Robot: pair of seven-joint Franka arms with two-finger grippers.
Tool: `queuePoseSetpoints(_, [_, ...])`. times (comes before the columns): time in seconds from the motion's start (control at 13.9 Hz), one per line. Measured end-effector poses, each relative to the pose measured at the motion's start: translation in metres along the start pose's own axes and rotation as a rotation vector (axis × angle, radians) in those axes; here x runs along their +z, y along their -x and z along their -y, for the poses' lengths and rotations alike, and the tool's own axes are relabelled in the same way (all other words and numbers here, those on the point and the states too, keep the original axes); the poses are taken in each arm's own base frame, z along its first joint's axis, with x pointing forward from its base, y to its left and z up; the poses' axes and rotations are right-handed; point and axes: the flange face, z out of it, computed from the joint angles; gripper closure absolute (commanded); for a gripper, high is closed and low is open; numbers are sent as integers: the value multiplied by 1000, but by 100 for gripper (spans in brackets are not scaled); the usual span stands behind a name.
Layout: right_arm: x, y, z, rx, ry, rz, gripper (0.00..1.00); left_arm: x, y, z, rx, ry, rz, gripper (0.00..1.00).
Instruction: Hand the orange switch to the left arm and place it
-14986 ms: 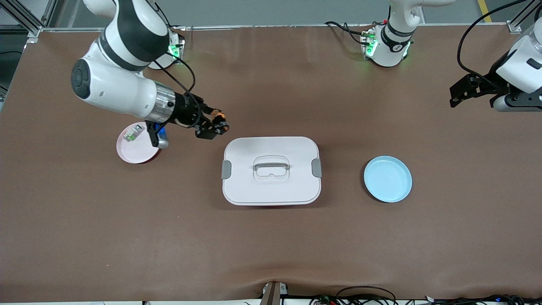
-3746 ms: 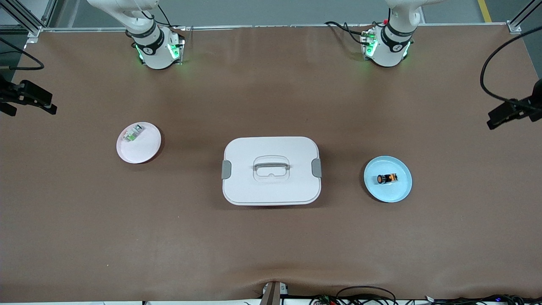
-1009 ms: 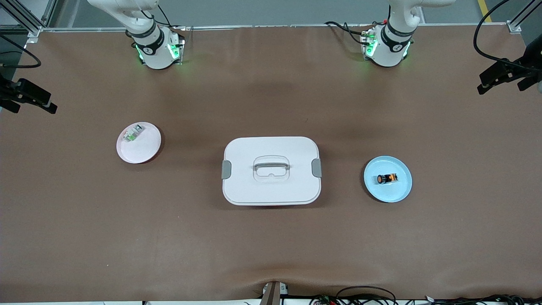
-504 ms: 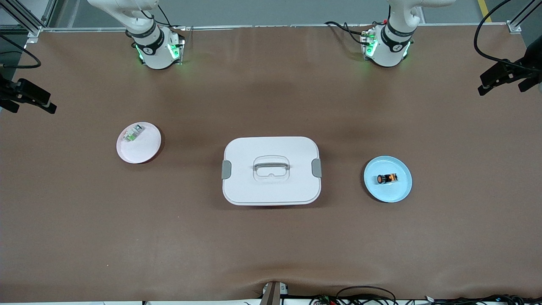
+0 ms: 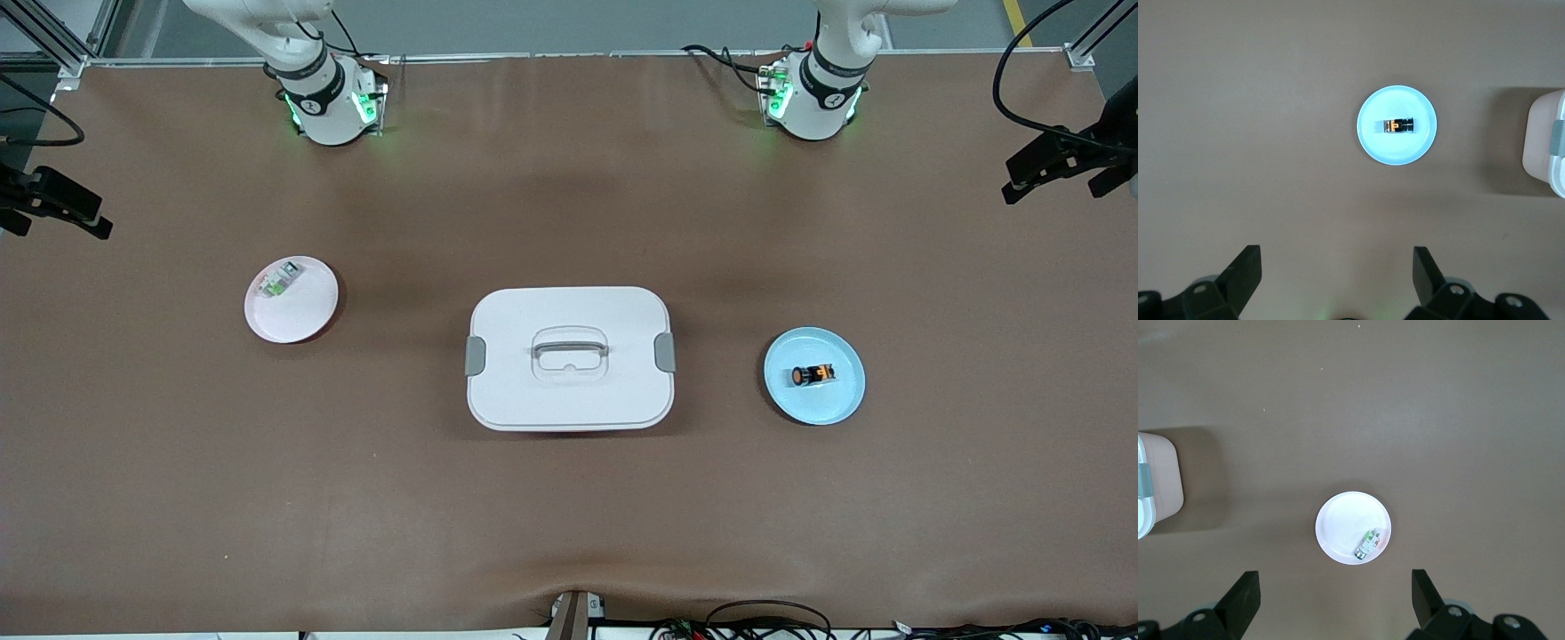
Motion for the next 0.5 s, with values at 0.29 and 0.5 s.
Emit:
queuePoseSetpoints(0.29, [0, 0, 0, 0, 0, 0, 0, 2, 2, -26, 48, -5, 9, 0])
queuePoseSetpoints(0.5, [0, 0, 0, 0, 0, 0, 0, 7, -1, -28, 51, -7, 18, 0])
